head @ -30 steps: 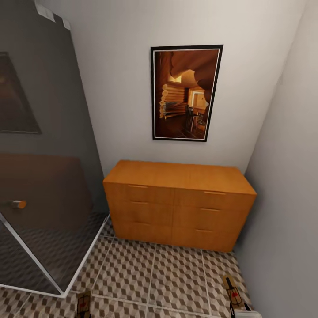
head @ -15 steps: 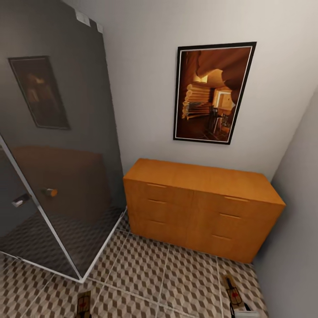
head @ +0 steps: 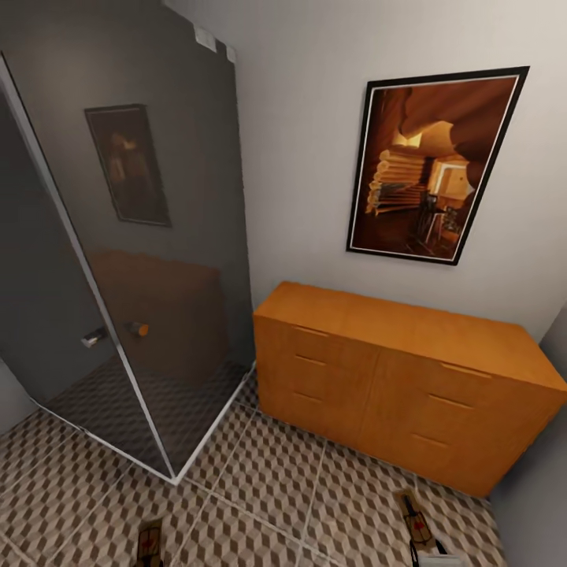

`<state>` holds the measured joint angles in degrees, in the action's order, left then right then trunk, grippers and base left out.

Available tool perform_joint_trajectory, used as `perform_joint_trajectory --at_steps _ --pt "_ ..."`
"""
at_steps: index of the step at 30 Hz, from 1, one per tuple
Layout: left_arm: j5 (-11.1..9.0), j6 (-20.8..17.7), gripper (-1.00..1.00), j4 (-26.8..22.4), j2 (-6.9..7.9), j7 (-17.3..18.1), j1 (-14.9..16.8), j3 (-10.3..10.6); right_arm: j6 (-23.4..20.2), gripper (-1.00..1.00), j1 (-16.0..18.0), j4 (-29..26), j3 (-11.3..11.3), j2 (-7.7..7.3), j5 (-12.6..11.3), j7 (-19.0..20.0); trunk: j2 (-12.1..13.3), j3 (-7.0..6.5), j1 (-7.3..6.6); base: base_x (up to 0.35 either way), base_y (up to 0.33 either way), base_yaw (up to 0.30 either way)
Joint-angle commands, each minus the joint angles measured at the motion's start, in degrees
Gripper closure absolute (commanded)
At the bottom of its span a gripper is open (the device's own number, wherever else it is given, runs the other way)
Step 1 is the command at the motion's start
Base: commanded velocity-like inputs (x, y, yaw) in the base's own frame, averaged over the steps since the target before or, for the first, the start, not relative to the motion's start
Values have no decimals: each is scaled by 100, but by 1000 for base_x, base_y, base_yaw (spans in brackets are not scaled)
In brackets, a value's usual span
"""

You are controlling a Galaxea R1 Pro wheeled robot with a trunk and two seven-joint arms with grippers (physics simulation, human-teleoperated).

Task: Take the four mousetraps from the cabinet in the bathroom and place them on the bathroom floor. Make sure all four end up on the same floor surface, and ensure that at least two of them are either under or directly next to the same bathroom sink.

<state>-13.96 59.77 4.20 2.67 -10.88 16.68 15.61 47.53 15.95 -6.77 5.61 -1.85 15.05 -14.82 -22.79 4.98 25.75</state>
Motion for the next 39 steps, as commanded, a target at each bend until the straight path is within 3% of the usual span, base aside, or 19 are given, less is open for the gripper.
perform_joint_trajectory --at_steps 1,26,39 --pt "-7 23 100 20 -4 -54 9 47 19 100 4 3 46 1 51 0 -13 13 4 0 0 289" --pt "-9 23 100 20 -4 -49 11 47 11 100 4 7 45 1 47 -3 -13 13 4 0 2 289" --pt "-4 23 100 20 -4 -46 10 47 2 100 4 9 46 55 50 -3 -13 13 4 0 206 289"
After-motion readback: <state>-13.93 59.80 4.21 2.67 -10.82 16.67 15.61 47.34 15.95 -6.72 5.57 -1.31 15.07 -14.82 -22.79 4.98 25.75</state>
